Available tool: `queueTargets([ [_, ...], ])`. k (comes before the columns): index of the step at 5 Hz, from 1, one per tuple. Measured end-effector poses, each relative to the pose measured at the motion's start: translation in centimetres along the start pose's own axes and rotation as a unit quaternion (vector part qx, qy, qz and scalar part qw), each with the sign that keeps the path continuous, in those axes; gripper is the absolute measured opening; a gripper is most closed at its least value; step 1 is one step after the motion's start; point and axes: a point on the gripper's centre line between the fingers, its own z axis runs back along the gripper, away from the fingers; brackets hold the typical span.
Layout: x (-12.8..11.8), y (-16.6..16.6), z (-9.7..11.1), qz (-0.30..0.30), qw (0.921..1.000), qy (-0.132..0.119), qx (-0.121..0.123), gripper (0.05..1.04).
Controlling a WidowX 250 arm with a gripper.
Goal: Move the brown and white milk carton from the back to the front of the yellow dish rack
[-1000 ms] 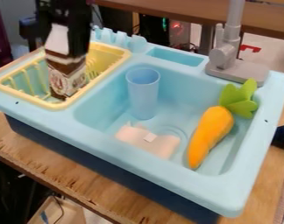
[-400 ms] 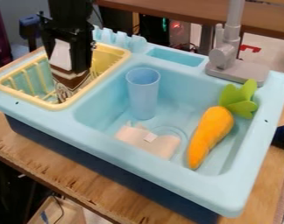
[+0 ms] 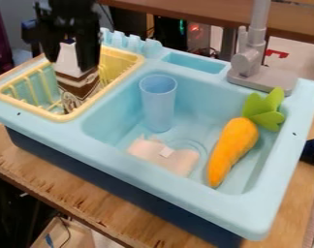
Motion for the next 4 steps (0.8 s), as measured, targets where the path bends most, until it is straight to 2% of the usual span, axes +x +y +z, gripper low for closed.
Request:
queueTargets([
  [1, 0.4, -1.1, 3.3, 0.005, 0.9995, -0.026, 0.017, 1.005],
  [2, -0.2, -2.6, 5.0, 0.008, 0.9991, -0.027, 0.031, 1.005],
  [3, -1.0, -5.9, 6.4, 0.000, 0.9989, -0.042, 0.024, 1.005],
  [4, -1.7, -10.2, 6.0, -0.039, 0.9985, -0.028, 0.025, 1.005],
])
